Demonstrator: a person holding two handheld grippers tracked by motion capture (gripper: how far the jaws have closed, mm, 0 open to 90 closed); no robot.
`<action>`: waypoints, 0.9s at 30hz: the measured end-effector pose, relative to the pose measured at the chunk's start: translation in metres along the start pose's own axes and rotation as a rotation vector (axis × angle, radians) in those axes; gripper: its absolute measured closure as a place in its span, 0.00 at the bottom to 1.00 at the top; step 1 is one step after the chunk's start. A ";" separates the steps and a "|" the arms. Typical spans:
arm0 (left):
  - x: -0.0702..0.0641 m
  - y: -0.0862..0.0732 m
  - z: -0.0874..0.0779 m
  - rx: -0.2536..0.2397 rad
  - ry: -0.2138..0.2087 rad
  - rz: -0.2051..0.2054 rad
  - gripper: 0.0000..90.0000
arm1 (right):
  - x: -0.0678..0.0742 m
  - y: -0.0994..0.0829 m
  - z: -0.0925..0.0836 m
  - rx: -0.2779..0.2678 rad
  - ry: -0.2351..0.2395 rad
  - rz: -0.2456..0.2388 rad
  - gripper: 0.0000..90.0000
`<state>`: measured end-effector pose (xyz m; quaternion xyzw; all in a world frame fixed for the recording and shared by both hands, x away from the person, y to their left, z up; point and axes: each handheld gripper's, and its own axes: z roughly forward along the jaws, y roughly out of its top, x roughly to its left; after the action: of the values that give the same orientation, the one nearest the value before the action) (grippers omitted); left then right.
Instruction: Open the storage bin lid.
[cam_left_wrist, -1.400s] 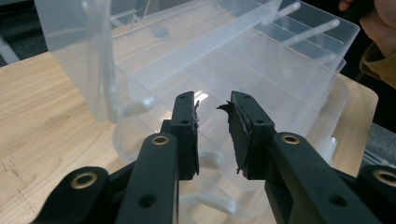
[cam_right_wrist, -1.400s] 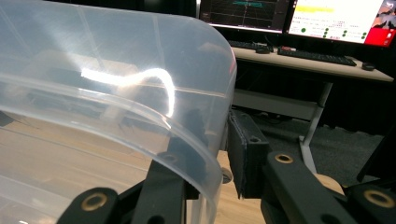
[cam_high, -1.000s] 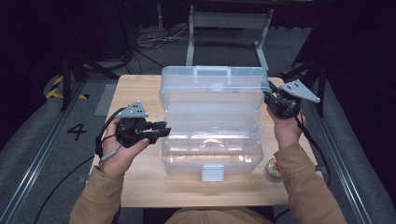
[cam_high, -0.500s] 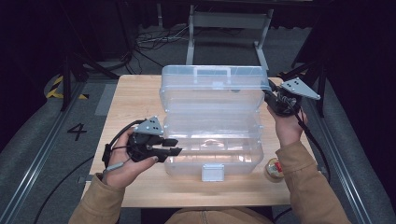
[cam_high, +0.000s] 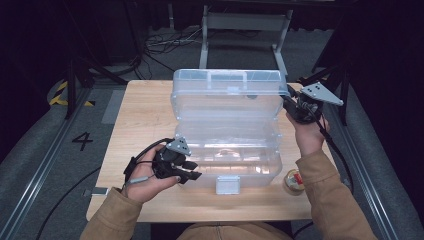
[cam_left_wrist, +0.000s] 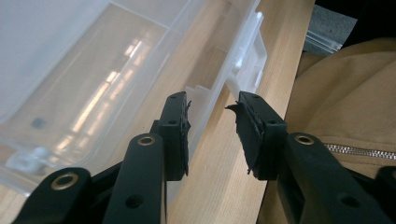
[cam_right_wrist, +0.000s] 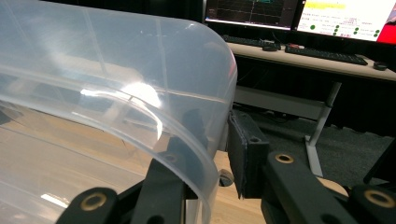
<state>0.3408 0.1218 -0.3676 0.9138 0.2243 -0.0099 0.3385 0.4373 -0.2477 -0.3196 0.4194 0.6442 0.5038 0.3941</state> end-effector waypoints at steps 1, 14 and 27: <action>0.001 0.000 0.002 0.008 -0.004 0.001 0.72 | 0.000 0.000 0.000 0.000 0.000 -0.001 0.84; 0.006 -0.004 0.028 0.075 0.011 0.037 0.76 | -0.002 0.000 0.001 -0.003 0.017 0.005 0.83; 0.007 -0.007 0.044 0.110 0.015 0.075 0.84 | -0.001 0.001 0.004 -0.011 0.006 0.012 0.83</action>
<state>0.3499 0.1013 -0.4072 0.9389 0.1913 -0.0029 0.2861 0.4416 -0.2473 -0.3189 0.4193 0.6401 0.5111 0.3915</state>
